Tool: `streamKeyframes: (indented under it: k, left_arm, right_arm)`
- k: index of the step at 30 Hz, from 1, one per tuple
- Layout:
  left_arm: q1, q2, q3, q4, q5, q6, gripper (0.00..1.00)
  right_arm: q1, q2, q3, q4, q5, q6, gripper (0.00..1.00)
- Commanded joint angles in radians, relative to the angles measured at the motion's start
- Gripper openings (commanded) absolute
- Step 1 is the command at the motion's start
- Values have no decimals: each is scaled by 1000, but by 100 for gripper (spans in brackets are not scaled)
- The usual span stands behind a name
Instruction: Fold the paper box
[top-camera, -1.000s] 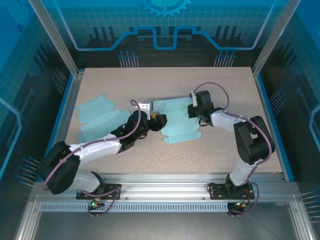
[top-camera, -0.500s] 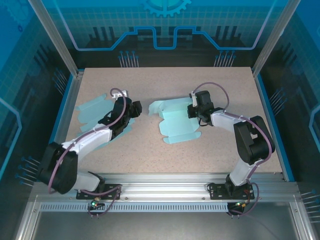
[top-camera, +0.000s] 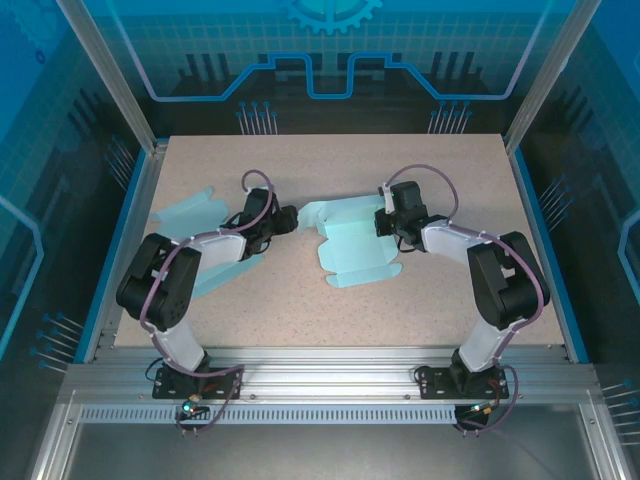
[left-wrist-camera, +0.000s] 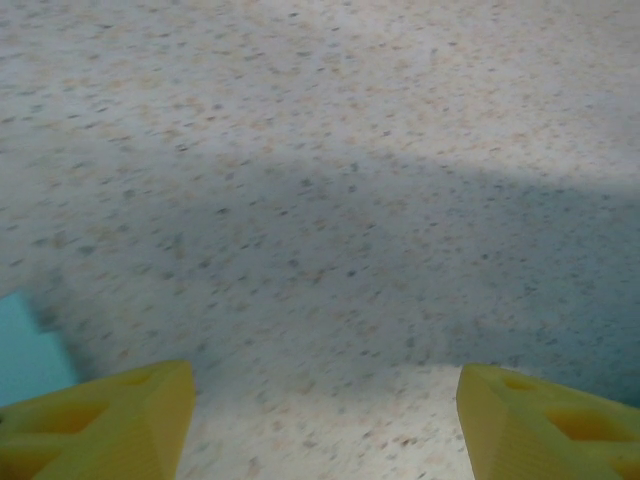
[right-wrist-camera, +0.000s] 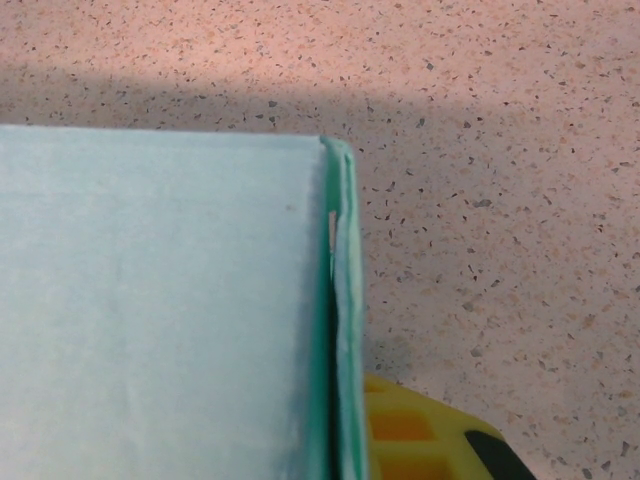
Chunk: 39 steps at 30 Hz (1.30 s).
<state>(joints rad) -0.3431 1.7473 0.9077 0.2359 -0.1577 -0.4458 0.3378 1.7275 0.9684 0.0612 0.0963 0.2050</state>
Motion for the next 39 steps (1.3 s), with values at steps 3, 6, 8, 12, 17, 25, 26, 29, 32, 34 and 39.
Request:
streamKeyframes:
  k: [3,6,8,12,17,25,26,29,32,34,39]
  left_arm:
    - [-20,15,27,94,112,0,73]
    - [-52,4,18,90,120,11,73]
    - [-74,-10,5,90,117,20,73]
    - [-98,-30,-15,86,117,23,73]
    - [-121,-42,-35,81,111,27,73]
    - [-153,-77,-88,68,114,49,73]
    - [-155,-81,-94,67,114,55,73]
    - [-162,-84,-98,74,118,79,73]
    - [-166,-72,-74,89,133,110,73]
    - [-174,-61,-57,96,136,138,72]
    - [-196,-25,1,106,123,222,72]
  right_arm:
    - [7,-16,15,3,-15,10,11]
    - [7,-14,19,2,-17,10,11]
    - [7,-11,21,-1,-17,11,11]
    - [7,-13,20,1,-17,9,11]
    - [8,-13,20,1,-18,10,11]
    - [7,-13,19,2,-15,8,11]
    - [7,-11,20,2,-17,8,11]
    - [8,-10,22,2,-21,10,11]
    - [7,-8,21,3,-26,11,11]
    - [7,-10,21,2,-26,10,11]
    - [7,-14,17,3,-24,10,11]
